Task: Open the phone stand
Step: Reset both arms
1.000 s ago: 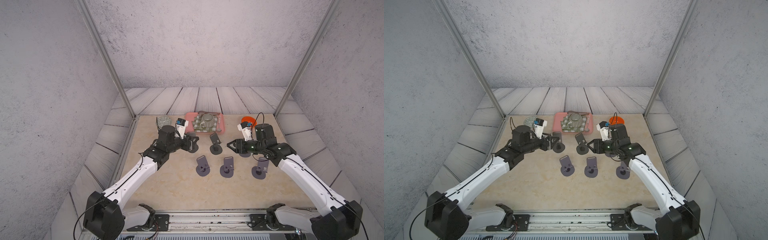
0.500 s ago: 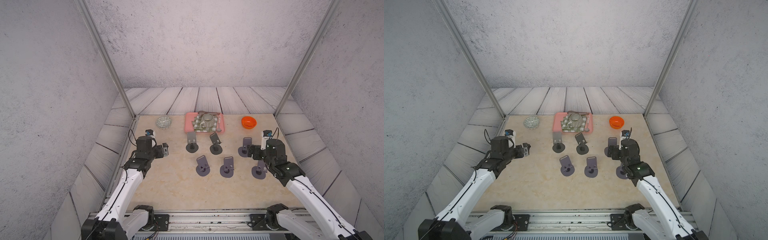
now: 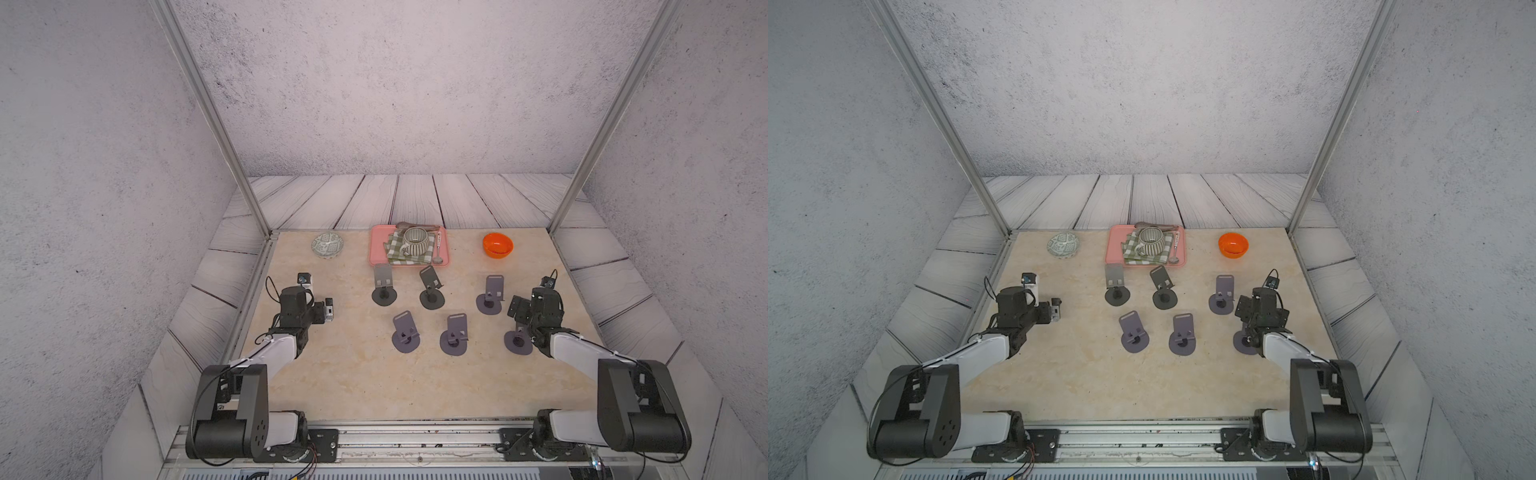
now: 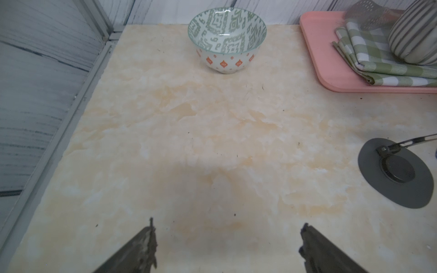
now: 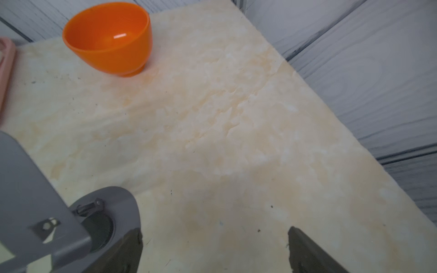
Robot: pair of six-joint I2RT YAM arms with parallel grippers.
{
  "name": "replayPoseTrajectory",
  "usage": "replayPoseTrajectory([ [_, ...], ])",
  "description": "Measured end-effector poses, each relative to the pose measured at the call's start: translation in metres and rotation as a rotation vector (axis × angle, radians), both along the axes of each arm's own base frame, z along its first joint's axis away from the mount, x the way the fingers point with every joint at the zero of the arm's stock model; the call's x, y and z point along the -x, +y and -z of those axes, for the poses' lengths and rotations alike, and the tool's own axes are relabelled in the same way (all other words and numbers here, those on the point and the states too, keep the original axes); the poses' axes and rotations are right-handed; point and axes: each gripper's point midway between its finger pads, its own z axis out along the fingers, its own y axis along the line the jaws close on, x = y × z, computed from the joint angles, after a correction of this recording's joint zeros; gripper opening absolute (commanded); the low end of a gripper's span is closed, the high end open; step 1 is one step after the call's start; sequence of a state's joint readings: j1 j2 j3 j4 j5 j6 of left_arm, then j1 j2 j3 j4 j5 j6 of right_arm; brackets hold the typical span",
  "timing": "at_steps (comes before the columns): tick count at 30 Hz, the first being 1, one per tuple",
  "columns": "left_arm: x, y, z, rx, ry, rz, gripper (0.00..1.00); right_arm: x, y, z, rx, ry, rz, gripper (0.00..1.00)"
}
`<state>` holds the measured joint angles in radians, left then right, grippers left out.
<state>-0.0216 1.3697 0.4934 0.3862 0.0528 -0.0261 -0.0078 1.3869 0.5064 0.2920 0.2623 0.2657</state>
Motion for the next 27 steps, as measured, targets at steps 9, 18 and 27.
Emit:
replayPoseTrajectory([
  [9, -0.023, 0.005, 0.006, -0.030, -0.106, 0.012, 0.99, -0.030, 0.001, -0.017, 0.010, -0.135, -0.098, 0.99],
  [18, -0.028, 0.015, -0.002, -0.027, -0.145, -0.030, 0.99, -0.041, 0.038, -0.013, 0.072, -0.172, -0.256, 0.99],
  [27, -0.028, 0.017, -0.002, -0.029, -0.145, -0.043, 0.99, -0.041, 0.040, -0.014, 0.094, -0.189, -0.271, 0.99],
])
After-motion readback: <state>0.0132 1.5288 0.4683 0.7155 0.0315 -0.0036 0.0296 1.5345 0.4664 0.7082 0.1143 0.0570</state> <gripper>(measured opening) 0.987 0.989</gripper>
